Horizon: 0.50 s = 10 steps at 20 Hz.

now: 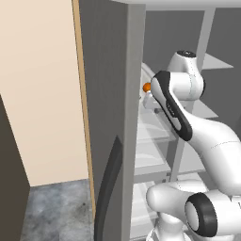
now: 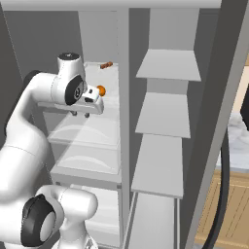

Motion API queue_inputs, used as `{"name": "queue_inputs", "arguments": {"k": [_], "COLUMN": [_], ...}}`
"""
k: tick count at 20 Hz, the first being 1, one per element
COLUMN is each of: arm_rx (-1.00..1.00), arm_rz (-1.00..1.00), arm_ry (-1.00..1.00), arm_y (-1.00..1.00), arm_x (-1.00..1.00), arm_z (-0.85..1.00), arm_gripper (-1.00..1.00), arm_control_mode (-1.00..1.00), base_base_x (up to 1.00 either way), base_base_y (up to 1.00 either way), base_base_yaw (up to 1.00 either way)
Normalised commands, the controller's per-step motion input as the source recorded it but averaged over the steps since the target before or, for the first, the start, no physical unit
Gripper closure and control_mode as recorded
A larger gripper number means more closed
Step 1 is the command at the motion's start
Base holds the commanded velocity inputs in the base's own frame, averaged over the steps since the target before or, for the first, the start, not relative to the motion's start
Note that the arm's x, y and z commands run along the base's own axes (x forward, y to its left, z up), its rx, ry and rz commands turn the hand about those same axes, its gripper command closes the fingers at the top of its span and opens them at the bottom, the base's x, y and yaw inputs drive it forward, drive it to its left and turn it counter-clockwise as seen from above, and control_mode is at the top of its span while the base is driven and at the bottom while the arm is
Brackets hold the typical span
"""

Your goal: Take the mushroom and tangerine from the fridge shelf and place them in the freezer drawer to begin freezing them.

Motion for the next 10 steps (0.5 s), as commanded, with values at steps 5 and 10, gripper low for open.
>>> {"name": "queue_inputs", "arguments": {"k": [5,10], "arm_rx": [0.02,0.02], "arm_rz": [-0.03,-0.09], "arm_ry": [-0.03,-0.09], "arm_y": [0.06,0.03], "arm_x": [0.1,0.24], "arm_z": [0.43,0.98], "arm_gripper": [-1.0,-1.0], "arm_control_mode": [-1.0,-1.0], "base_base_x": [0.0,0.0], "base_base_y": [0.0,0.0], "base_base_yaw": [0.0,0.0]}}
